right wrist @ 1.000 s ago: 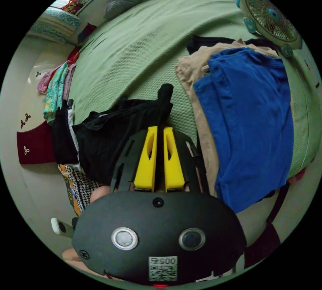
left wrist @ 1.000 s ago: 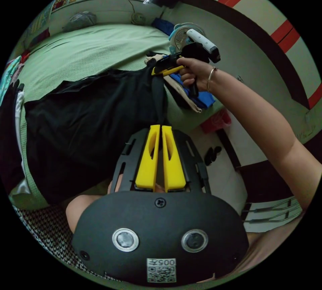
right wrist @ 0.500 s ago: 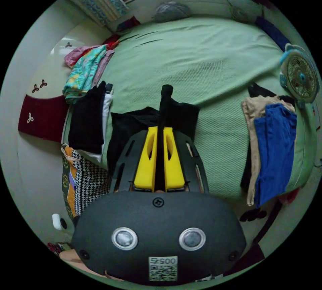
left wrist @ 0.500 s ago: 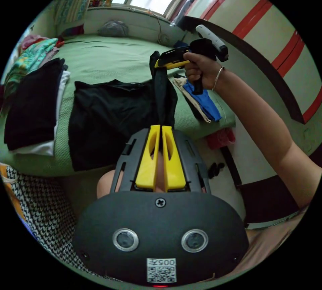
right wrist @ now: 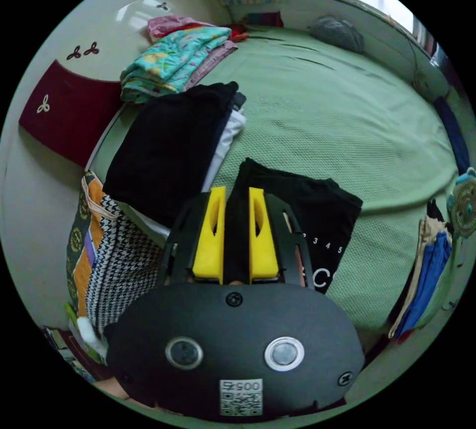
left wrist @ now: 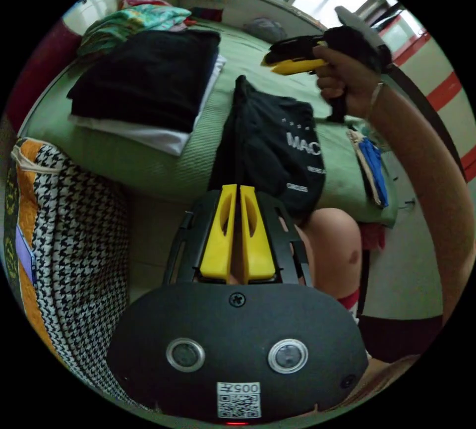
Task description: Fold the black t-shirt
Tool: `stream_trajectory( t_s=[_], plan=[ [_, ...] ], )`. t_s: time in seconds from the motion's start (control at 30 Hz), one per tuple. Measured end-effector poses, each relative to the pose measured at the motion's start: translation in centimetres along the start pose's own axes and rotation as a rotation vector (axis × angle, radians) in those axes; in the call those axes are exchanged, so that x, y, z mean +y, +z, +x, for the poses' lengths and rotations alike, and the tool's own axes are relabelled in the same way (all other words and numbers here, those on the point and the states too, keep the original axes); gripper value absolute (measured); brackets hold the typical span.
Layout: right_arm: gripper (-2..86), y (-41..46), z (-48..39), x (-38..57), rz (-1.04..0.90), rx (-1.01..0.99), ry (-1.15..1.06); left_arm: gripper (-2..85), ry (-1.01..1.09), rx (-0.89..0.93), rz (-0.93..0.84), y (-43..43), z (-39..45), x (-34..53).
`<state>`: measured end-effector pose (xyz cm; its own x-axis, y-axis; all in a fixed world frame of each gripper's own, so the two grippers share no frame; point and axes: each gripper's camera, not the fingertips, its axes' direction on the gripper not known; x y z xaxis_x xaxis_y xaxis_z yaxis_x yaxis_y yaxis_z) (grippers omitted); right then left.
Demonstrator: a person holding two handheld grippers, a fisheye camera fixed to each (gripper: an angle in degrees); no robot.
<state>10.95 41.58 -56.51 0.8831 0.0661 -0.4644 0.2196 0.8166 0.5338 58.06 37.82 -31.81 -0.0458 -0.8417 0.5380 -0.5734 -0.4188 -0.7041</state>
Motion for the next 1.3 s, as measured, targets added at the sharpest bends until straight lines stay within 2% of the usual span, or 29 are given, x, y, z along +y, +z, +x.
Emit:
stream_trajectory(
  t_s=[0.17, 0.43, 0.57, 0.77, 0.83, 0.93, 1.13, 1.3],
  plan=[
    [8.6, -0.1, -0.1, 0.7, 0.034, 0.066, -0.058, 0.5, -0.063, -0.017, 0.032, -0.6, -4.0, -0.5],
    [7.8, 1.5, 4.3, 5.7, 0.015, 0.154, 0.002, 2.7, 0.041, 0.021, 0.021, 0.4, -4.6, -2.7],
    [8.0, 3.1, 5.1, 6.9, -0.008, 0.15, 0.033, 2.9, 0.072, 0.013, -0.023, 2.3, -4.2, -4.1],
    [8.2, 6.1, 5.7, 6.6, -0.091, 0.127, 0.046, 0.7, 0.058, -0.095, -0.141, 5.7, -5.3, -6.0],
    [9.8, 5.2, 5.5, 6.1, -0.016, 0.125, 0.013, 0.1, 0.041, -0.059, -0.112, 5.5, -6.1, -6.0],
    [12.0, 4.5, 6.0, 4.9, 0.064, 0.163, -0.012, 0.1, 0.02, -0.116, -0.067, 4.4, -6.6, -5.9],
    [12.7, 6.4, 8.6, 2.0, 0.078, 0.06, 0.037, 3.6, 0.022, -0.088, 0.012, 3.0, -6.6, -7.2],
    [11.2, 8.8, 8.1, 1.5, 0.017, 0.105, 0.018, 5.8, 0.068, -0.079, 0.021, 3.4, -5.4, -9.4]
  ],
)
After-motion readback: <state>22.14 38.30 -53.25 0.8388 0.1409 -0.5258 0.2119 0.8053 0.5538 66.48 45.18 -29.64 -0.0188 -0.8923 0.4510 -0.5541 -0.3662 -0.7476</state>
